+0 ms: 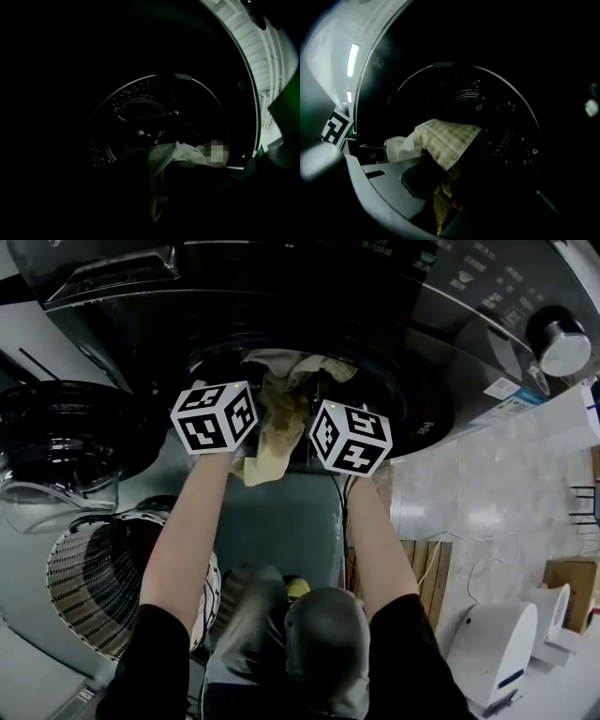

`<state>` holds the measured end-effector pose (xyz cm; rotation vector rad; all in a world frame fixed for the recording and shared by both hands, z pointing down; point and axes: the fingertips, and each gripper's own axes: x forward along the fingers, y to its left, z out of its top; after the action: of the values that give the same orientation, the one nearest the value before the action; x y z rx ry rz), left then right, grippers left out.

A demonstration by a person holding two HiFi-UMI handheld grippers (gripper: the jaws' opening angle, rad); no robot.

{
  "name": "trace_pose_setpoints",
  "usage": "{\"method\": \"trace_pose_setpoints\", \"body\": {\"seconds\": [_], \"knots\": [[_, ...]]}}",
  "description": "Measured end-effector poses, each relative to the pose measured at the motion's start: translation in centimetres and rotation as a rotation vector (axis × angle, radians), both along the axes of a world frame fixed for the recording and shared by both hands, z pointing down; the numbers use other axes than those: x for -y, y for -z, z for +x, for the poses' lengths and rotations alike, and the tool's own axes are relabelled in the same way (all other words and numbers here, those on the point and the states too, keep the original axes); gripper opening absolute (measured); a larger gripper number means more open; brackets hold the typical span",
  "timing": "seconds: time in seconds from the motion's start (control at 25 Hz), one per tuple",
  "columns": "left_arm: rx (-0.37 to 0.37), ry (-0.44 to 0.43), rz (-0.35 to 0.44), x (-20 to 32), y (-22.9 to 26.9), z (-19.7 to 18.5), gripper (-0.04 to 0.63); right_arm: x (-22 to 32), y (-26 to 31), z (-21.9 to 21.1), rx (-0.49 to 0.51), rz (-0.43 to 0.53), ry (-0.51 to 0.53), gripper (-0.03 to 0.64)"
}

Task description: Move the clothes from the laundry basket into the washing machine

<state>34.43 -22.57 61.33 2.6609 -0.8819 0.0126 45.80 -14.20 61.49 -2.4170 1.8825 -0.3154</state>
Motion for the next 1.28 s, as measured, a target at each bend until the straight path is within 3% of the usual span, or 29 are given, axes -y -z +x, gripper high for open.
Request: {"method": "trace_pose_setpoints", "body": {"seconds": [0.48,0.64,0.8,1.28], "knots": [[0.091,-0.009,-0.103,1.6,-2.9,1.4,0.071,1.7,-2.9,1.5,0.098,-0.073,-0.018,0.141],[0.15,-0.004,-0.058,1.7,-3.1,1.5,0.096,1.7,-3.6,1.9,0.135,-0.088,-0.032,0.24],[0.196,-0.02,-0.054,1.4,-3.9,2.0,0.148,1.6,-4.1,1.6,0.161,-0.098,-0.025,0.268],[0.274,-0.009,-0.089,1.0,-4.9,1.7,0.237,1.0,-3.9,1.1,0.136,-0.095,-0.002,0.27]]}}
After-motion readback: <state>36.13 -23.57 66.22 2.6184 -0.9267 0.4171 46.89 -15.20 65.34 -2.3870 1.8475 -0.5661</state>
